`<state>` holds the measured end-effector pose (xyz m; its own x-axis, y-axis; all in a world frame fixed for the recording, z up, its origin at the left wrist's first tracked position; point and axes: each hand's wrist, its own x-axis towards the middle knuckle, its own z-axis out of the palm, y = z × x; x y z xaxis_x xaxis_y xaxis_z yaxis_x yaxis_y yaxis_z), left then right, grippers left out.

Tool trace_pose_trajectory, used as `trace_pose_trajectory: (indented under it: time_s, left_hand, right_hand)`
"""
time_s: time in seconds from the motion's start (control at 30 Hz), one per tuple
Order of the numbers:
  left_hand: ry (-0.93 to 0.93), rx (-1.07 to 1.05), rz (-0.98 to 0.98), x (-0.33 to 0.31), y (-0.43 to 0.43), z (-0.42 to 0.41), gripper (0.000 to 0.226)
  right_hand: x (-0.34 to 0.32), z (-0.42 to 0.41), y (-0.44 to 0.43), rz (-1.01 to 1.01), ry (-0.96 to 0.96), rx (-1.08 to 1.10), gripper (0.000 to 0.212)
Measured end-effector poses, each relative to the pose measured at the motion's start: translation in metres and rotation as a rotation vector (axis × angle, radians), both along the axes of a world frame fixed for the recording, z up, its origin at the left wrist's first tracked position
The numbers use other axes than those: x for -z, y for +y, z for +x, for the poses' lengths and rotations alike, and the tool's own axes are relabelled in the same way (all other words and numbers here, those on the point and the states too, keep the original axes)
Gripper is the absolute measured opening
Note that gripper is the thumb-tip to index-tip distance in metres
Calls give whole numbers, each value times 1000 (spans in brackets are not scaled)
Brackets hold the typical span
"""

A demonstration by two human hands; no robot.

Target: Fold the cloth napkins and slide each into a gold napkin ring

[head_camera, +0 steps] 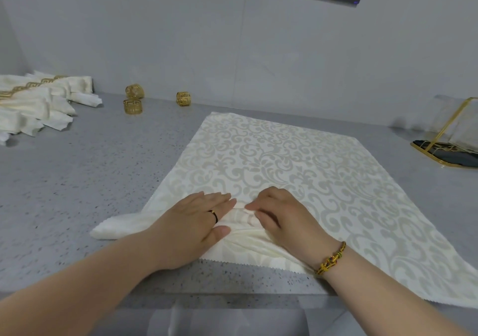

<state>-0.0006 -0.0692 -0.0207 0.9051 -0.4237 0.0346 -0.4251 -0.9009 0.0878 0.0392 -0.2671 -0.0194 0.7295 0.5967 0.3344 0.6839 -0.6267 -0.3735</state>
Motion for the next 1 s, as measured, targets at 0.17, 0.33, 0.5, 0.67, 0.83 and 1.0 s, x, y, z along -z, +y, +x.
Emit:
trace_pose_trajectory:
  time_s: [0.17,0.33,0.5,0.67,0.83,1.0]
  left_hand:
    - [21,0,-13,1,-2,-1,127]
    - [-12,5,33,-2,-5,0,127]
    - [-64,45,-12,-4,-8,12,59]
    - [-175,62,-71,-1,-9,21,56]
    - [-89,39,-220,-5,-6,17,104]
    - [0,-102,-622,-4,-3,17,26]
  right_hand:
    - [-7,-3,-4,11,-48,-25,44]
    - [-22,-8,7,-206,83,-128,54]
    - [-31,-4,15,-272,149,-19,33]
    - [-23,6,21,-126,53,-29,9]
    - [-10,8,14,139,168,1,1]
    - [-13,8,10,156,289,-26,7]
